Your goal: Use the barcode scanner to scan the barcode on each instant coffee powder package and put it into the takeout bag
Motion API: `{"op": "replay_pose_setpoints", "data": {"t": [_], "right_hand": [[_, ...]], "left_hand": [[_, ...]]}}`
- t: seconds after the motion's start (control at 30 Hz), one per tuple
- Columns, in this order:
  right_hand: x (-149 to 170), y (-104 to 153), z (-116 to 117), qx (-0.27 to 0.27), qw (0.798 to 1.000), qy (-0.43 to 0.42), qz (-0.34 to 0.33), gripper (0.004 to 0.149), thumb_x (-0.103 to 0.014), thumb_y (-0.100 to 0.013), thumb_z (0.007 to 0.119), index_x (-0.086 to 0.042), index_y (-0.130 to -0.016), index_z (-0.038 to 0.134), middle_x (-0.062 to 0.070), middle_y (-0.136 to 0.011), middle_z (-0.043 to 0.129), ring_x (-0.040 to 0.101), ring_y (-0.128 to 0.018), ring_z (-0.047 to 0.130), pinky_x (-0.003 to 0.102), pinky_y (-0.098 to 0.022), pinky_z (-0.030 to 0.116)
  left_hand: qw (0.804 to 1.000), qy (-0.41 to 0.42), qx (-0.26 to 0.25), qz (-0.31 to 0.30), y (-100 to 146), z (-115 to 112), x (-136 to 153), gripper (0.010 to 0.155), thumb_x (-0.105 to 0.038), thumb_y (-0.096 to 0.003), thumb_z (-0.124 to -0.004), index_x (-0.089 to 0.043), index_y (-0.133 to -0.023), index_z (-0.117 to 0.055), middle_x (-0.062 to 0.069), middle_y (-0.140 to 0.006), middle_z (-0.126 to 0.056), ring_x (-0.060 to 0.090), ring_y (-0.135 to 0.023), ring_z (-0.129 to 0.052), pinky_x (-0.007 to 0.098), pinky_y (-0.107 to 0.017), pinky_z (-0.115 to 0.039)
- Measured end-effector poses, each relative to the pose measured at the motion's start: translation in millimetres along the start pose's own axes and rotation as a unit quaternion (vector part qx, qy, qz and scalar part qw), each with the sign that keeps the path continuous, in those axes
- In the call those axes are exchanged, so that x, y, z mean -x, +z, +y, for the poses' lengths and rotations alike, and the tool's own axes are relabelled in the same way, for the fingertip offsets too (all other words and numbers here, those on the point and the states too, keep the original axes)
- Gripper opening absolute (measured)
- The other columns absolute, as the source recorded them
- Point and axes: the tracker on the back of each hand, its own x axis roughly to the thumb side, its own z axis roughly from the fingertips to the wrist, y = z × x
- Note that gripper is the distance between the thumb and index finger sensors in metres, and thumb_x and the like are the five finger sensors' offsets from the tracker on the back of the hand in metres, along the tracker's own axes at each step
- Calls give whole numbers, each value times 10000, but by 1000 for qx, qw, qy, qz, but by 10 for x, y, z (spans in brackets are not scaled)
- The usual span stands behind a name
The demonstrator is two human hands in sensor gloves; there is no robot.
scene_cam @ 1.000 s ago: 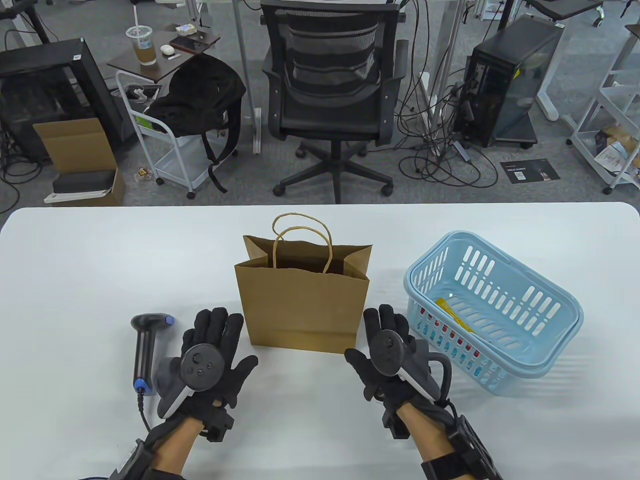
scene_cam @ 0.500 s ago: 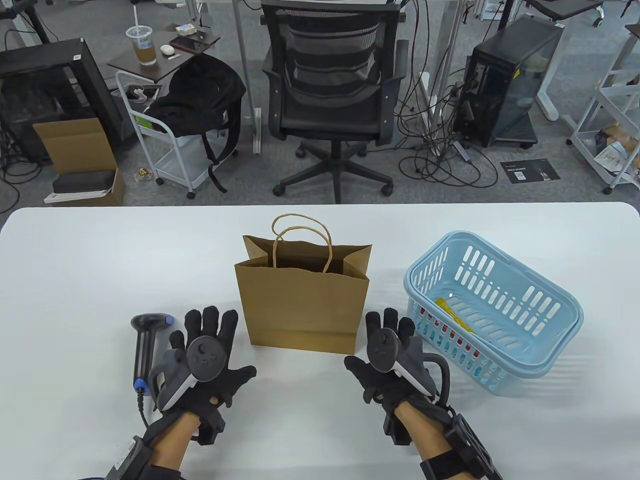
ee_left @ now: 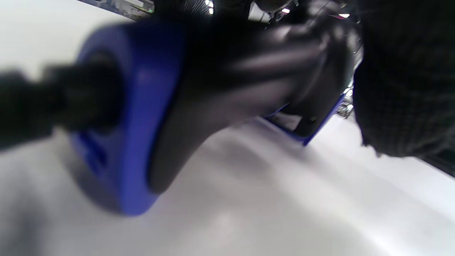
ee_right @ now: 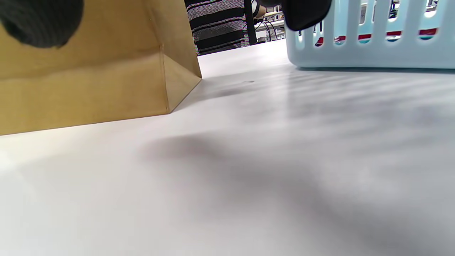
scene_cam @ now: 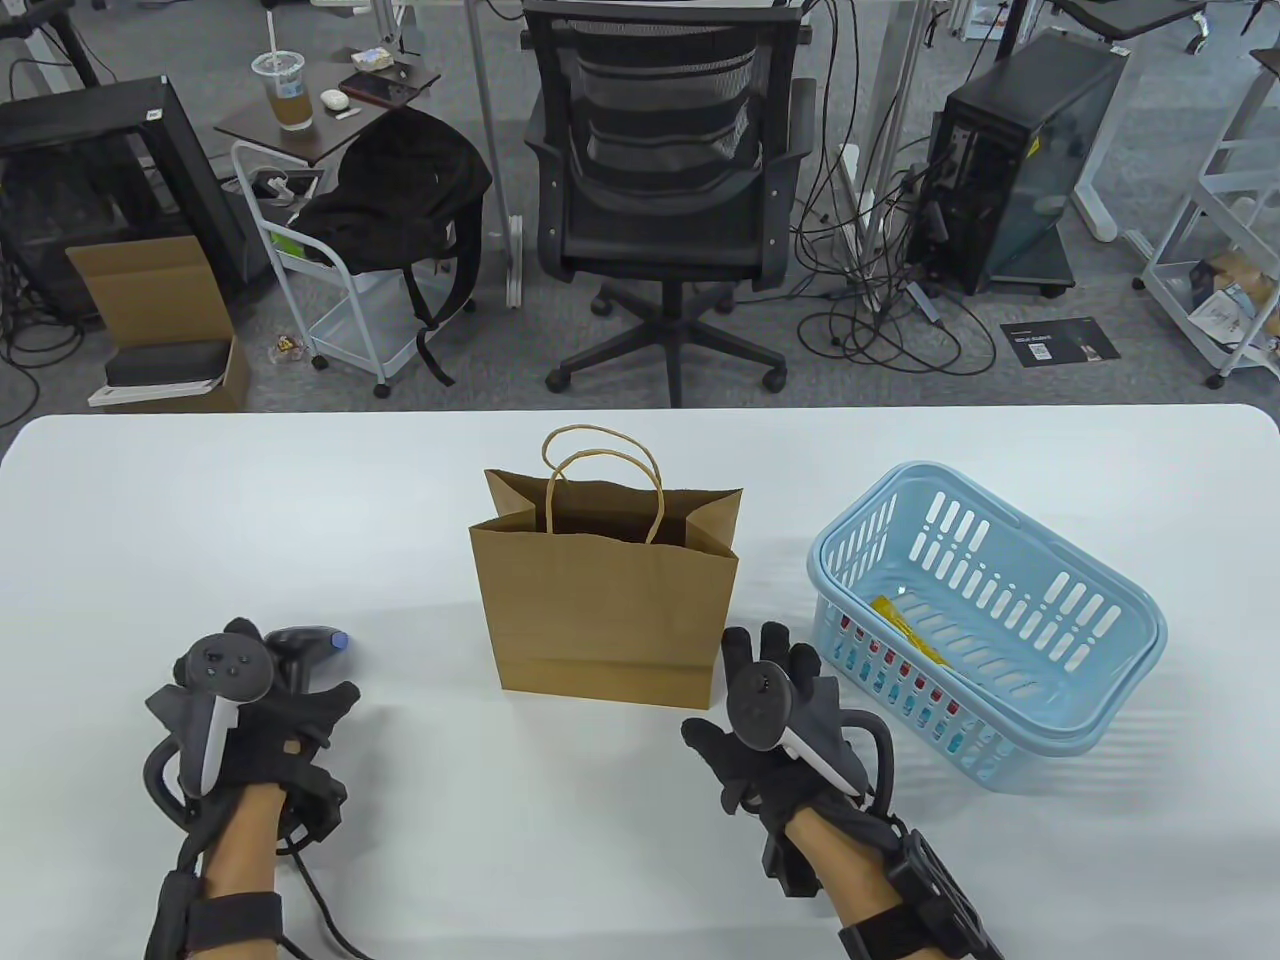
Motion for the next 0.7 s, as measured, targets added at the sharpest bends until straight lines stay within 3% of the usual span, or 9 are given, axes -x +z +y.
{"op": "replay_pose_setpoints", "data": {"t": [0.1,0.33,0.43,0.53,0.6,0.67,0.7], "right_hand": [[13,3,-19,4,1000,-4,0,966,-721,-453,682,-324,-1137,129,188,-1216,93,500,-1114,305,588,-809,492],[25,5,-23,-2,1000,-6,1,956,-717,-455,682,-330,-1140,138,190,-1216,98,501,-1112,314,588,-807,496],[19,14,-25,-3,1000,-6,-1,918,-692,-469,666,-336,-1140,152,193,-1215,105,505,-1111,321,591,-805,499],[-14,49,-57,7,1000,3,-13,952,-724,-460,635,-350,-1097,35,197,-1208,76,501,-1116,338,589,-804,509],[-37,70,-78,18,1000,-2,-18,979,-732,-457,631,-340,-1080,-15,197,-1208,77,500,-1118,345,588,-804,512],[-51,84,-89,21,1000,-4,-20,984,-730,-459,632,-338,-1072,-29,200,-1207,77,502,-1116,348,588,-803,514],[-58,90,-89,19,1000,-4,-21,981,-726,-461,632,-335,-1071,-28,202,-1206,78,505,-1115,349,590,-802,514]], "left_hand": [[1000,-17,5,14,-29,-59,6,1070,-725,-312,-937,-301,-1128,-390,-61,-1243,-435,276,-1236,-261,561,-888,-308],[998,59,8,34,-86,-126,66,708,-632,-428,-854,-331,-1036,-652,-56,-1151,-666,281,-1202,-499,543,-868,-439],[994,109,15,17,-78,-114,67,655,-604,-427,-870,-331,-1002,-716,-48,-1124,-707,283,-1149,-589,534,-838,-498],[989,147,-4,-24,4,-25,1,639,-616,-417,-866,-341,-979,-739,-54,-1092,-748,287,-1109,-652,526,-807,-553],[977,200,-31,-62,91,66,-34,638,-620,-408,-862,-341,-971,-746,-51,-1059,-787,299,-1049,-742,516,-760,-624],[951,288,-37,-105,175,136,-41,635,-618,-404,-862,-327,-959,-756,-34,-988,-862,300,-917,-896,491,-683,-725],[926,345,-33,-152,205,166,-48,634,-611,-408,-869,-320,-960,-755,-14,-967,-881,277,-816,-983,480,-630,-776]]}}
